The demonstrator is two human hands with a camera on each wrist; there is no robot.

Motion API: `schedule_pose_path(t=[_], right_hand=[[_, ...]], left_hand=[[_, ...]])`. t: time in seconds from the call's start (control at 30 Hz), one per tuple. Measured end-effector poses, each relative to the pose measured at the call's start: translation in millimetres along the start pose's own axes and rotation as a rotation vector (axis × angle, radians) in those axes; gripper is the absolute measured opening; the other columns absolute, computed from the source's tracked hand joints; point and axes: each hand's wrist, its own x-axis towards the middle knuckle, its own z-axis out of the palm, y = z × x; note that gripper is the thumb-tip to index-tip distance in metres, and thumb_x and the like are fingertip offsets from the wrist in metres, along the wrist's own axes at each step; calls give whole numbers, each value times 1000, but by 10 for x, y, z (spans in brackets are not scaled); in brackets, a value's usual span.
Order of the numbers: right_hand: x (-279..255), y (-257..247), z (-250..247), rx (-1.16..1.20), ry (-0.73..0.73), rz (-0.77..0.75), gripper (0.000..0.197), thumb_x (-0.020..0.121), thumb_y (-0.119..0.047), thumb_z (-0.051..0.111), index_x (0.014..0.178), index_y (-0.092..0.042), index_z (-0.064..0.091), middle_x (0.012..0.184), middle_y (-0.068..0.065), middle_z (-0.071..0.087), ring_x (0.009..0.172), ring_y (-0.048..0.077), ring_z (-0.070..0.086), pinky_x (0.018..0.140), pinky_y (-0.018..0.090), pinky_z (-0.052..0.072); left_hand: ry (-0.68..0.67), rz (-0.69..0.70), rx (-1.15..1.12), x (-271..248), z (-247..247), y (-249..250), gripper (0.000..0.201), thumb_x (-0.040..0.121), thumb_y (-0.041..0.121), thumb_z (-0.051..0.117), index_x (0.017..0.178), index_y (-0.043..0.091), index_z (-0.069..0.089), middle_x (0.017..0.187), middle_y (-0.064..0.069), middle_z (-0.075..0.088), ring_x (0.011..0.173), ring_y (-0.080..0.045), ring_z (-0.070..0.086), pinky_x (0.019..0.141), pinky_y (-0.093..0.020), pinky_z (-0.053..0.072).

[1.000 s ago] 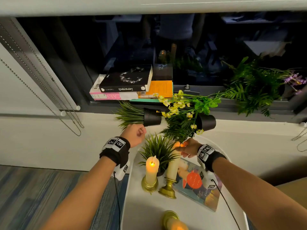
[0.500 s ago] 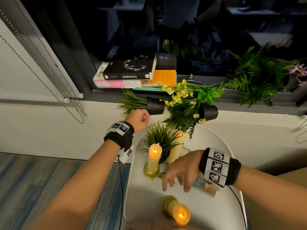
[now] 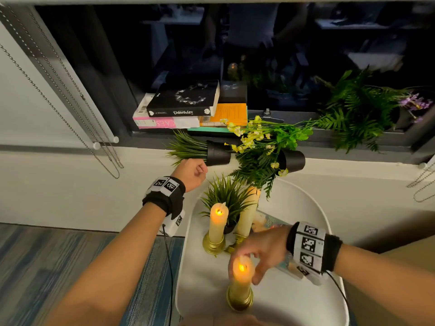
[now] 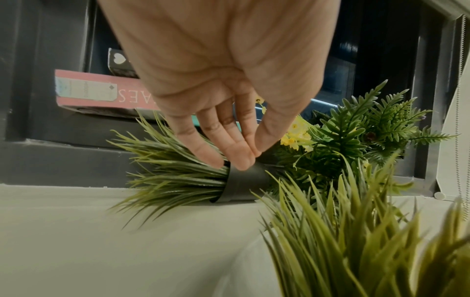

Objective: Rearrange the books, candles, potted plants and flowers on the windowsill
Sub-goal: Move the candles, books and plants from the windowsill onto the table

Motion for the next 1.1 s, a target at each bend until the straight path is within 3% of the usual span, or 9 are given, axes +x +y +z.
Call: schedule_pose_path(t=[0.1,0.23,0.3,0.37,0.5,0.6,0.77,0.97,1.1], right_hand=[[-173,143,-109,170,279,99,42,79,-50,68,116,-32,59,112,-3,66,104,16,62,94,40,51],[-421,445,-254,507,666,228,21,87,-44,60,91,-24,64,72,-16,66,69,0,60,67,13,46],[-430,699,-281,651,810,392,29,88,-46,57,82,-17,61,68,-7,60,64,7,55,61,16,43],[-395,938,-296,761,868,512,36,90,-45,55,86,-11,62,75,3,62,68,13,58,58,17,42],[-232,1271,-331,853,893,649,43,88,-46,57,87,-4,64,76,10,65,70,19,59,58,21,42],[-92,1470,-351,851,863,734,49,81,-54,62,79,-5,63,71,11,65,68,23,56,58,24,42],[65,1586,-363,724,861,875,57,79,-65,57,66,-10,59,66,7,66,49,16,52,59,26,43],[22,1535,-394,501,736,941,61,83,-68,48,53,-15,56,43,-4,57,34,8,48,64,24,43],[-45,1455,-410,322,623,942,59,85,-64,50,50,-17,54,45,-7,57,38,5,50,61,23,42]], left_hand=[[46,20,19,-3,-10,12,12,84,4,57,88,10,66,79,-4,61,72,-17,57,71,-29,52],[212,72,109,25,-78,22,19,81,9,63,98,16,62,93,1,61,84,-15,58,74,-33,53],[311,107,175,74,-150,70,28,80,10,65,106,16,59,104,-1,57,95,-17,56,79,-32,51],[402,138,213,144,-255,145,36,78,10,67,112,14,56,112,-5,52,103,-20,53,86,-36,50],[506,124,270,318,-471,259,47,76,10,70,120,12,51,121,-9,46,108,-25,49,91,-37,46],[483,109,328,445,-573,265,57,74,10,71,125,13,48,124,-10,43,112,-26,46,96,-38,41],[385,97,378,527,-590,217,58,76,12,70,129,15,47,128,-8,42,115,-26,44,100,-40,39],[474,130,383,579,-618,233,47,74,9,70,117,12,51,124,-10,43,111,-27,46,95,-37,37],[486,104,381,652,-655,264,52,73,10,71,120,12,50,125,-11,44,114,-27,45,98,-39,36]])
